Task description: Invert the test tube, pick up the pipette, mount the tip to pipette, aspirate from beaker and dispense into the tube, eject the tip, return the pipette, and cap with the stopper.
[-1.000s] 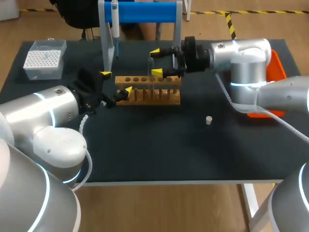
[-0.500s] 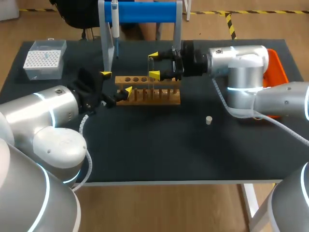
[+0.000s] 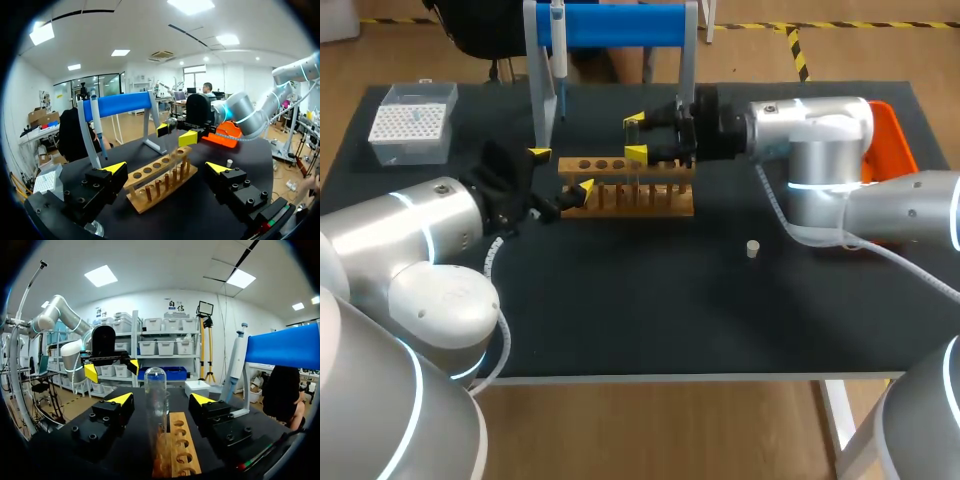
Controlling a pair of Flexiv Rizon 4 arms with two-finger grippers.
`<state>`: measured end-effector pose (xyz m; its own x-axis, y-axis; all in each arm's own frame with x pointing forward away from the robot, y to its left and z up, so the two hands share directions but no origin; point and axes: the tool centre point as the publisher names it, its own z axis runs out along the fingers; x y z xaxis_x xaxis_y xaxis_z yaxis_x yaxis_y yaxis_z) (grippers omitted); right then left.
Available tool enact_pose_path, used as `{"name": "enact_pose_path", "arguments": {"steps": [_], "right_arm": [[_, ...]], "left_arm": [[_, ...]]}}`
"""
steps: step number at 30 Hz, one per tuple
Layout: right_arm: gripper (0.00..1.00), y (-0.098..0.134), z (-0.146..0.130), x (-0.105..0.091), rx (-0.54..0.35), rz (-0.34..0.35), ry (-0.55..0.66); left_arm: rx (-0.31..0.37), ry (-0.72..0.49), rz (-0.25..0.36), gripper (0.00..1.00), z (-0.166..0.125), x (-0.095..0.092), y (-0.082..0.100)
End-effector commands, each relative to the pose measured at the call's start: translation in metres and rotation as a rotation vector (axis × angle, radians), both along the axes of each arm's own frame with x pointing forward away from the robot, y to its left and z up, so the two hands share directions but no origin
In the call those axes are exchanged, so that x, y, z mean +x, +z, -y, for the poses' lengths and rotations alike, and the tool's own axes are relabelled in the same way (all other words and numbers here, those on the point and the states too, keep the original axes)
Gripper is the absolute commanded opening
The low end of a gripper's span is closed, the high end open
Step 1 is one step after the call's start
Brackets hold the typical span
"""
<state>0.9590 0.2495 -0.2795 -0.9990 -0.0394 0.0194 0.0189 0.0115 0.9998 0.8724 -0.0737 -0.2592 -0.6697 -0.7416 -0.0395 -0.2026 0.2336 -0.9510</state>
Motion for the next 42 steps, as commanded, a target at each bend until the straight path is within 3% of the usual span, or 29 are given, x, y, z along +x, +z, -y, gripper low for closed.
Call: {"name": "enact_pose_path", "arguments": {"steps": [1,9,14,16,17,18,42], "right_arm": [[0.66,-0.001,-0.005,0.001,-0.001,0.003,0.003],[0.44,0.001,-0.009,0.002,0.011,0.002,0.007],[0.35,0.000,-0.009,-0.001,0.008,0.002,0.010],[0.18,0.000,-0.009,0.000,0.007,0.001,0.010],[0.04,0.000,-0.009,0.000,0.007,0.001,0.010],[0.00,0.000,-0.009,-0.001,0.007,0.000,0.010],[0.00,0.019,-0.004,0.004,0.016,-0.025,-0.007]], "left_arm": [[-0.009,-0.008,0.006,1.00,-0.002,0.000,-0.002],[-0.009,-0.008,0.006,1.00,-0.002,0.000,-0.002],[-0.009,-0.008,0.006,1.00,-0.002,0.000,-0.002],[-0.009,-0.008,0.006,1.00,-0.002,0.000,-0.002],[-0.009,-0.008,0.006,1.00,-0.002,0.000,-0.002],[-0.009,-0.008,0.006,1.00,-0.002,0.000,-0.002],[-0.009,-0.008,0.006,1.00,-0.002,0.000,-0.002]]}}
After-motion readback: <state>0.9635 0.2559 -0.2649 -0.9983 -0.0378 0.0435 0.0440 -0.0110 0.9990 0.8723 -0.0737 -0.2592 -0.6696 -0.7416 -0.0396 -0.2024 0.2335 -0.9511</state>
